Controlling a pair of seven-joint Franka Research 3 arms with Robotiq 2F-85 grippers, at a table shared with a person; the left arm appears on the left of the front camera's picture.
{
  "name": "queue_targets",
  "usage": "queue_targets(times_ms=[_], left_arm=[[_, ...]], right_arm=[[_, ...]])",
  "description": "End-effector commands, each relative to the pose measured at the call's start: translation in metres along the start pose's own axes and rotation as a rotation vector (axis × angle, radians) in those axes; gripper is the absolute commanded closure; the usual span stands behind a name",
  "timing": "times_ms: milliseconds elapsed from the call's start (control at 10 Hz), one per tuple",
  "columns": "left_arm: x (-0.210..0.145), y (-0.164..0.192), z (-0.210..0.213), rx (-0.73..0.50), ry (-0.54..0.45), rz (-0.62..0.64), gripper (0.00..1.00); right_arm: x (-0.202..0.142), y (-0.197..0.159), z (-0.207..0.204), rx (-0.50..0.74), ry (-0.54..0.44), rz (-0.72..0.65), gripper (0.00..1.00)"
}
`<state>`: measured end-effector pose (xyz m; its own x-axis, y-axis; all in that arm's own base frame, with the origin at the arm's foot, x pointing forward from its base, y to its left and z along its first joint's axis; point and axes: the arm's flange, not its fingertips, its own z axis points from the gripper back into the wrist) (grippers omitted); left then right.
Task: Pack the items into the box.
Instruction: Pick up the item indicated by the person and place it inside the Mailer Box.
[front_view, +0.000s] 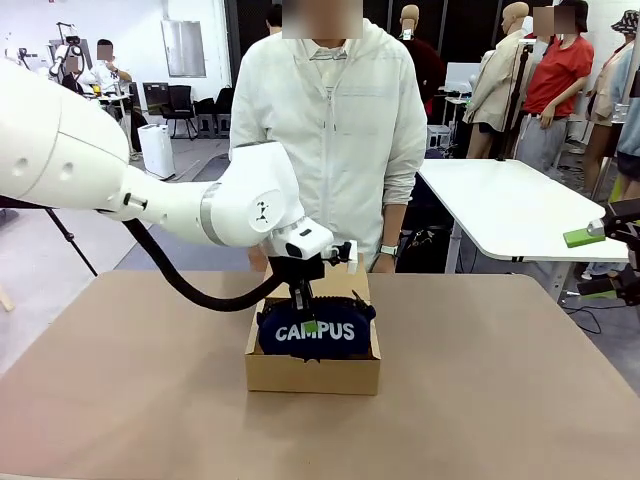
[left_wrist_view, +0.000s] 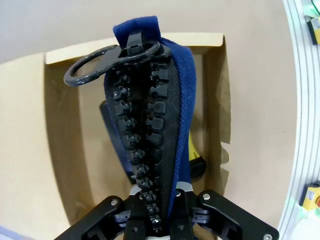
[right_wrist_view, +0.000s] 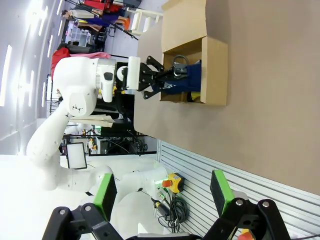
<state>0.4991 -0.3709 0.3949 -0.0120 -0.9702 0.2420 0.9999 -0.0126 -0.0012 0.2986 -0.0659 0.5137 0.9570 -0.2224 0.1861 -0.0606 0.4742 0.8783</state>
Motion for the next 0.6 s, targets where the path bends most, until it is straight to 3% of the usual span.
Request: queue_targets(times_ms=[0,400,500], left_arm=[[0.001,0.002,-0.006,-0.028,0.048,-0.006,1.0],[0.004,0.001,-0.027,-0.087,0.086,-0.017,1.0],[0.005,0.002,-0.026,-0.098,0.077,-0.011,0.76]], right_arm=[[-0.001,0.0,0.002,-0.013,0.008,0.005,0.0],[-0.001,0.0,0.002,-0.013,0.008,0.005,0.0],[-0.001,0.0,0.002,-0.013,0.008,0.005,0.0]])
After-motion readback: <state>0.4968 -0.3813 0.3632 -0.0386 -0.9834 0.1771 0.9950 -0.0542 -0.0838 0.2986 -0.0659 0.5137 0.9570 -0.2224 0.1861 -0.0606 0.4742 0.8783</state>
